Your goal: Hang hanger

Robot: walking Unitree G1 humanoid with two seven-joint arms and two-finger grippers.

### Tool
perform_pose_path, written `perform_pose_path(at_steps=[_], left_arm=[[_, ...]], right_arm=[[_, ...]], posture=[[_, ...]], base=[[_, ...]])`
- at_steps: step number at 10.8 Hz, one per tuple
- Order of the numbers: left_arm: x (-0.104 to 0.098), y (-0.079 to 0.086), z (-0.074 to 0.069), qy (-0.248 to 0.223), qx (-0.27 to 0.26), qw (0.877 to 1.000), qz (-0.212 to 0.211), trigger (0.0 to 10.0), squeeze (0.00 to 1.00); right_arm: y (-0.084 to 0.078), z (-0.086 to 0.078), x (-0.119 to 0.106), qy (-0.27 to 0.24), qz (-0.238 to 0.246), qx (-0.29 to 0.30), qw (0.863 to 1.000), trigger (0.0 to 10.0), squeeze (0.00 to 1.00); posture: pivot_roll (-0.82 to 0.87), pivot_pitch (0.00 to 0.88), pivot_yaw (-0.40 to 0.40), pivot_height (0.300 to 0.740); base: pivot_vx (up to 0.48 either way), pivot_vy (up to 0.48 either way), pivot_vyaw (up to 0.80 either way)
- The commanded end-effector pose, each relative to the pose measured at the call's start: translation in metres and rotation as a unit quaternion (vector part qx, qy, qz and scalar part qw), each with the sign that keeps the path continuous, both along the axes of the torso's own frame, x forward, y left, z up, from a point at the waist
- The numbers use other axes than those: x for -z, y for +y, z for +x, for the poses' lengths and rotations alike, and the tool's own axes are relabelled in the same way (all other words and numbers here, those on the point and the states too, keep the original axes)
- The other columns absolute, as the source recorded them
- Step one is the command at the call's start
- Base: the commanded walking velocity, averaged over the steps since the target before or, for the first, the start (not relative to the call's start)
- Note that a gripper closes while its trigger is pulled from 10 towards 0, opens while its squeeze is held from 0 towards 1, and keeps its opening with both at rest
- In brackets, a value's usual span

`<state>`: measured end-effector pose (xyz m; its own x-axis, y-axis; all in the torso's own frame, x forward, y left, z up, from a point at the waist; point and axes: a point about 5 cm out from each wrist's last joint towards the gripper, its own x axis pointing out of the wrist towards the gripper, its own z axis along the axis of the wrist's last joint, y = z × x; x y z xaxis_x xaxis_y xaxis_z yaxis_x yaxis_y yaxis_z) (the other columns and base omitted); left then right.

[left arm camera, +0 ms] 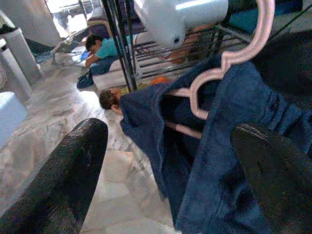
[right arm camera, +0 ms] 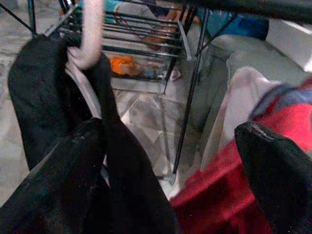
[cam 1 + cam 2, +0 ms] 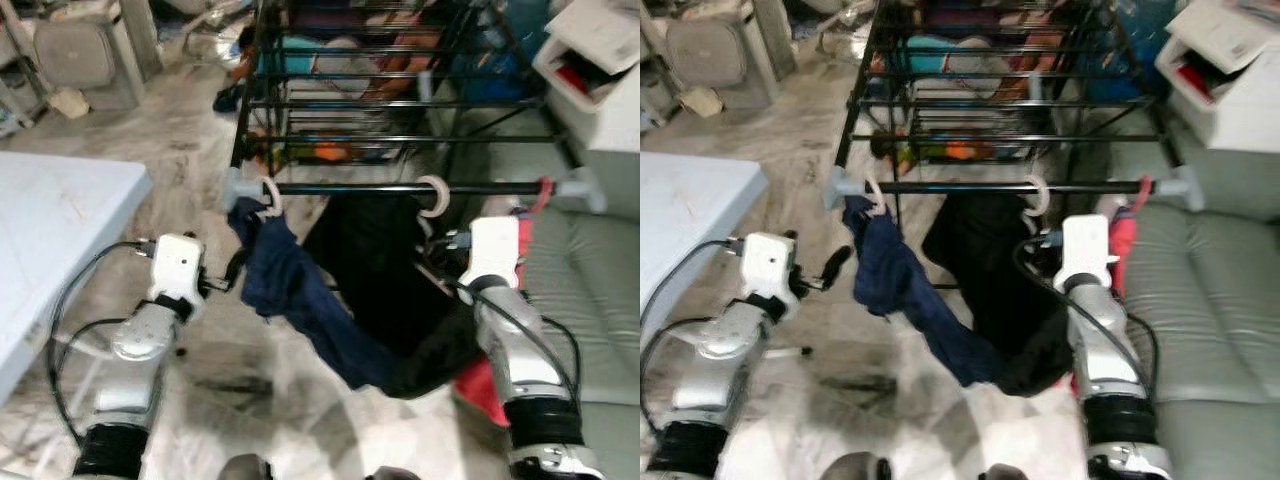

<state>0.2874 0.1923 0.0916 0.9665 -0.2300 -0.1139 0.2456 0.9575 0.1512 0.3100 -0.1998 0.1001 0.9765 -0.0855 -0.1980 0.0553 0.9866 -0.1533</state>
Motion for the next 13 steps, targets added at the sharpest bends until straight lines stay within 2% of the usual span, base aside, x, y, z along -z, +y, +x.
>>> perform_pose_path(at_steps=[1,3,6,8,9,11,13], left_arm=[[-0.007,0.01,0.005,-0.006,-0.012,1.0,0.01,10.0,0.0],[-0.007,0.004,0.002,-0.008,-0.006,1.0,0.012,10.0,0.0],[-0.004,-0.002,-0.003,-0.007,-0.004,1.0,0.006,10.0,0.0],[-0.005,0.002,-0.001,-0.002,-0.002,1.0,0.011,10.0,0.0],[-0.008,0.001,0.002,-0.002,0.008,1.0,0.017,10.0,0.0],[-0.008,-0.001,0.004,0.002,0.02,1.0,0.021,10.0,0.0],[-0.01,-0.003,0.008,0.001,0.026,0.999,0.023,10.0,0.0]], right_arm=[[-0.001,0.006,-0.006,-0.003,0.001,-0.001,1.0,10.0,0.0],[-0.003,0.004,0.003,0.019,-0.002,0.0,1.0,10.0,0.0],[-0.001,0.006,0.001,0.025,-0.009,-0.016,1.0,10.0,0.0],[-0.006,0.006,0.008,0.066,-0.011,-0.04,0.997,10.0,0.0],[-0.013,0.004,0.017,0.101,-0.015,-0.042,0.994,10.0,0.0],[-0.014,0.009,0.019,0.126,-0.026,-0.089,0.988,10.0,0.0],[-0.016,0.025,0.007,0.143,-0.052,-0.184,0.971,10.0,0.0]], posture=[[0.0,0.072,0.021,0.74],[0.01,0.081,0.002,0.74],[-0.01,0.086,-0.011,0.74],[-0.02,0.089,0.016,0.74],[-0.01,0.093,0.032,0.74],[-0.02,0.087,0.057,0.74],[-0.01,0.082,0.053,0.74]], base=[[0.0,0.0,0.0],[0.0,0.0,0.0],[0.0,0.0,0.0],[0.0,0.0,0.0],[0.0,0.0,0.0],[0.0,0.0,0.0],[0.0,0.0,0.0]])
